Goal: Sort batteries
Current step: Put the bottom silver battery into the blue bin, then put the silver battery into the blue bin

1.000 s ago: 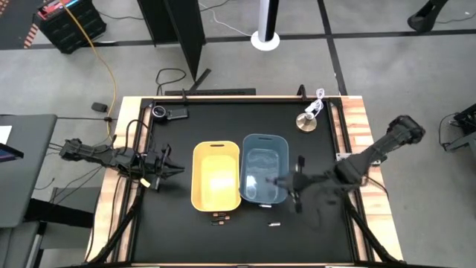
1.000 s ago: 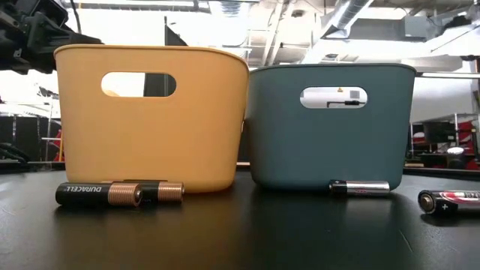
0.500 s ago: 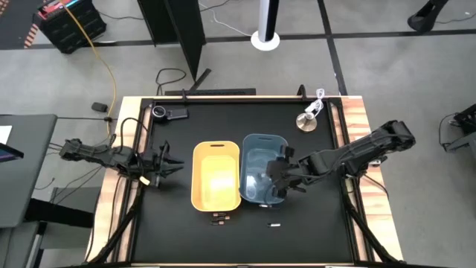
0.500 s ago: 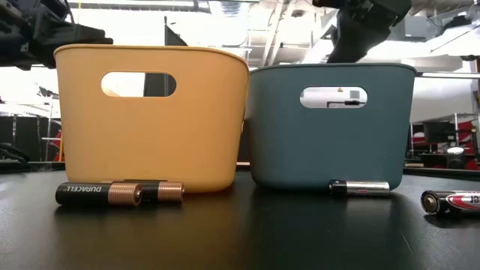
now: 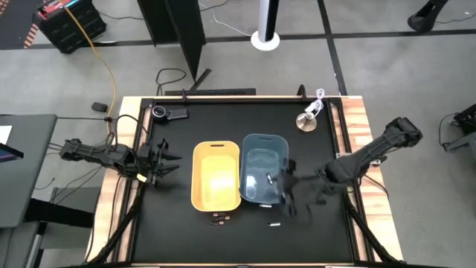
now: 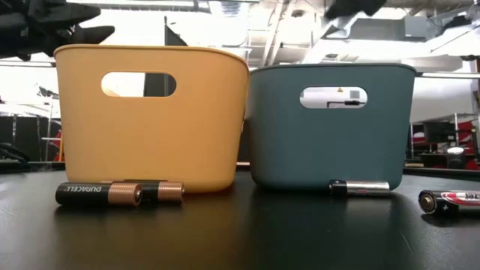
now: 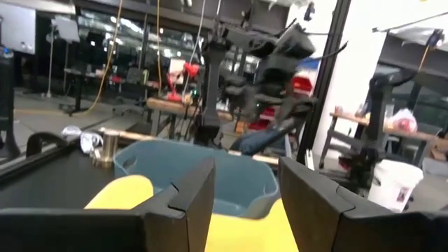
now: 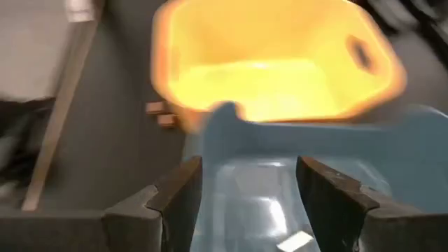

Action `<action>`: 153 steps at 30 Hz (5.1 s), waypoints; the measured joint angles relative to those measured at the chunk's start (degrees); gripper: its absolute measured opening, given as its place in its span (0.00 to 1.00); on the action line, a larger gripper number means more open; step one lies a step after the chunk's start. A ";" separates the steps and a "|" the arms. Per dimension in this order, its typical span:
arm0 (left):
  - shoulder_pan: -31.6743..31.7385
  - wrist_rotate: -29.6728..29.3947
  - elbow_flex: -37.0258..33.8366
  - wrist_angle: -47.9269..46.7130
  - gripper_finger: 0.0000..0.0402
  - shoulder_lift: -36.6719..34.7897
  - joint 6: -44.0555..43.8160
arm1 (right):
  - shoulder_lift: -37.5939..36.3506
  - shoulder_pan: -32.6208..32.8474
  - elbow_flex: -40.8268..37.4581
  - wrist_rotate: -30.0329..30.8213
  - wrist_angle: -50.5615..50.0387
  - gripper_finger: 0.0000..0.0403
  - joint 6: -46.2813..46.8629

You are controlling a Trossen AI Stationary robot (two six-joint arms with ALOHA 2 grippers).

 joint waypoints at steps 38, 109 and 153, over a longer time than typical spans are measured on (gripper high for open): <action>-0.02 -0.28 0.24 -1.12 0.38 -0.06 -0.08 | 31.65 9.52 0.20 -7.35 2.54 0.33 22.77; 0.00 0.79 0.31 -7.22 0.38 -0.06 -1.78 | 11.85 8.07 6.54 6.56 7.38 0.66 -2.73; -23.76 -9.78 41.44 -20.30 0.38 62.68 3.55 | 29.37 11.11 6.49 4.54 3.24 0.66 23.30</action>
